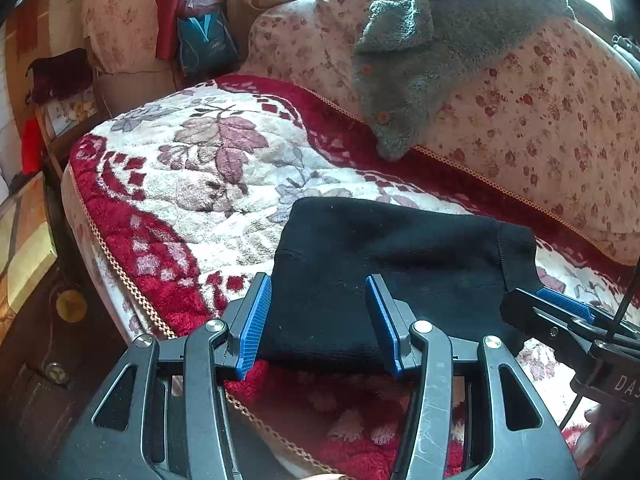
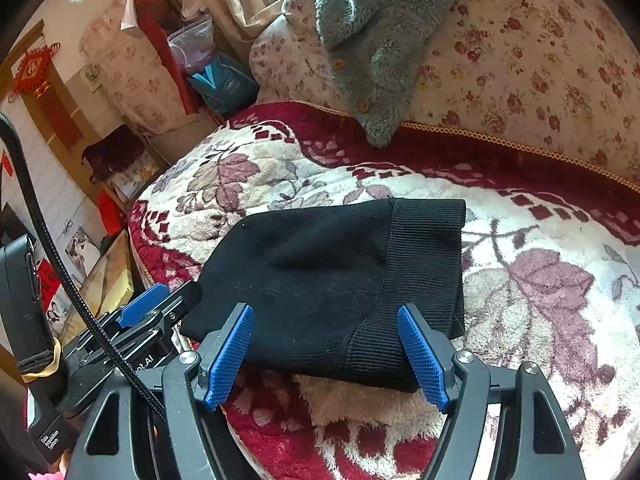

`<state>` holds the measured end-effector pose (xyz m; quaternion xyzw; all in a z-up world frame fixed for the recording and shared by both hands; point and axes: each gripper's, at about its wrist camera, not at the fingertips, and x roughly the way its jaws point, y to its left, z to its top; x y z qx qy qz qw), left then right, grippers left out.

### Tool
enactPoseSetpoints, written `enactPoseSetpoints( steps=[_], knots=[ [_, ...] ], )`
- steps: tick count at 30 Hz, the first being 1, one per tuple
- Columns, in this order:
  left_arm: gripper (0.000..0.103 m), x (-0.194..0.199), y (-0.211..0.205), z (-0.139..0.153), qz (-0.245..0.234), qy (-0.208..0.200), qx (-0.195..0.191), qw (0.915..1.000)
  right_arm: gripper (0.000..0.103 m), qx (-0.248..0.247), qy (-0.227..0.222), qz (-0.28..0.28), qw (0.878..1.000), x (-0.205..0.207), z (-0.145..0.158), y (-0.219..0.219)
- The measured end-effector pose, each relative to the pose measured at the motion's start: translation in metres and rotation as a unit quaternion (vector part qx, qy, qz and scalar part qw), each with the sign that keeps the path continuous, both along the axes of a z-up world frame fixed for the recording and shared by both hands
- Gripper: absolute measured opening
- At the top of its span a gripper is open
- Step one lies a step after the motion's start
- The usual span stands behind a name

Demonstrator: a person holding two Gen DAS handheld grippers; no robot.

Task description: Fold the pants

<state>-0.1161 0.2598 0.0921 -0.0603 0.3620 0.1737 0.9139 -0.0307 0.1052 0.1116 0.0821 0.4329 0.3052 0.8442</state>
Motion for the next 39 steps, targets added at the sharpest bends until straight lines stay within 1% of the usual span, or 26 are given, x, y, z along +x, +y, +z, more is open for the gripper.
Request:
enactPoseSetpoints(
  steps=[39],
  knots=[
    [0.049,0.0003,0.0047,-0.0059,0.009,0.006,-0.012,0.9999,0.072,-0.004,0.002,0.001,1.0,0.0,-0.0014,0.0045]
  ],
)
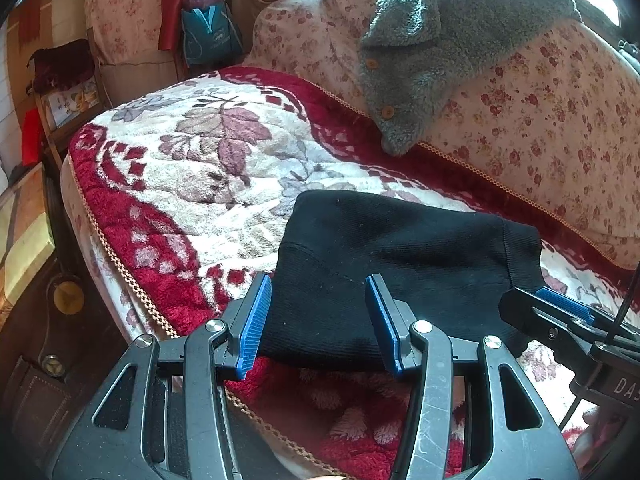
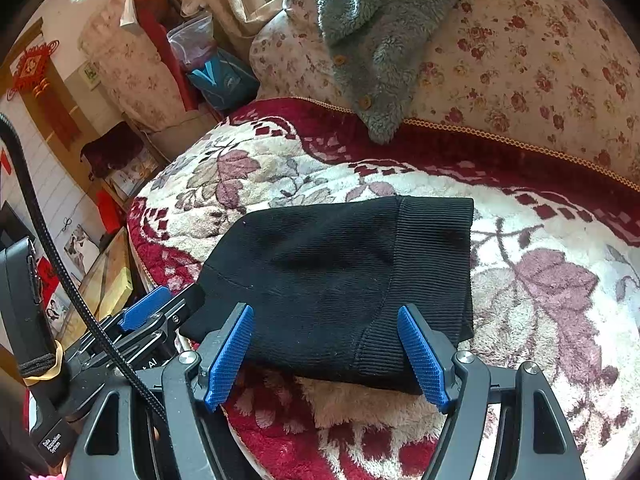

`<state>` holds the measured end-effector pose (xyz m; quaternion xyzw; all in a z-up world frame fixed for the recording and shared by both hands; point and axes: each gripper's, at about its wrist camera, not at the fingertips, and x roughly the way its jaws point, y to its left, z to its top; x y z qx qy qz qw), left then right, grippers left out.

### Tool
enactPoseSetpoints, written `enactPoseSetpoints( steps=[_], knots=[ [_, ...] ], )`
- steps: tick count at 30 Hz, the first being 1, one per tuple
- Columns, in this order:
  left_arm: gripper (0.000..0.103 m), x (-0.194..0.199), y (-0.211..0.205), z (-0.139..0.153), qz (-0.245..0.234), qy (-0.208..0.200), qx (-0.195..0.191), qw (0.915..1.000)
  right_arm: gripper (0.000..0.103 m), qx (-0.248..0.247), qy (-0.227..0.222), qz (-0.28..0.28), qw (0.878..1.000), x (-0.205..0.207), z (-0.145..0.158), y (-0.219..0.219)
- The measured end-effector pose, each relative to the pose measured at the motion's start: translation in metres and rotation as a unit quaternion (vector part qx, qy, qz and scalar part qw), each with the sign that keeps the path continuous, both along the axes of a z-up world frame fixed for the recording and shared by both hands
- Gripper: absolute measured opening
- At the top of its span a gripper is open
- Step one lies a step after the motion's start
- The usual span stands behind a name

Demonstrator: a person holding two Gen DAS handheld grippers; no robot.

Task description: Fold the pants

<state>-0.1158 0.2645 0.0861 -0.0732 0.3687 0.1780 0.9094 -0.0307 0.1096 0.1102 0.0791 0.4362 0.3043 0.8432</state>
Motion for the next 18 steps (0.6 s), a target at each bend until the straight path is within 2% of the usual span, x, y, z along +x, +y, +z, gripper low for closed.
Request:
enactPoseSetpoints(
  steps=[8,15,18],
  knots=[
    [0.049,0.0,0.001,0.0,0.001,0.0,-0.001,1.0,0.072,-0.001,0.0,0.001,1.0,0.0,-0.001,0.002],
    [0.049,-0.002,-0.007,0.005,-0.006,-0.017,0.029,0.9994,0.072,0.004,0.003,0.001,1.0,-0.001,-0.002,0.001],
    [0.049,-0.001,-0.011,0.009,-0.015,-0.015,0.011,0.9997,0.072,0.009,0.006,0.002,1.0,-0.002,-0.002,-0.003]
  ],
)
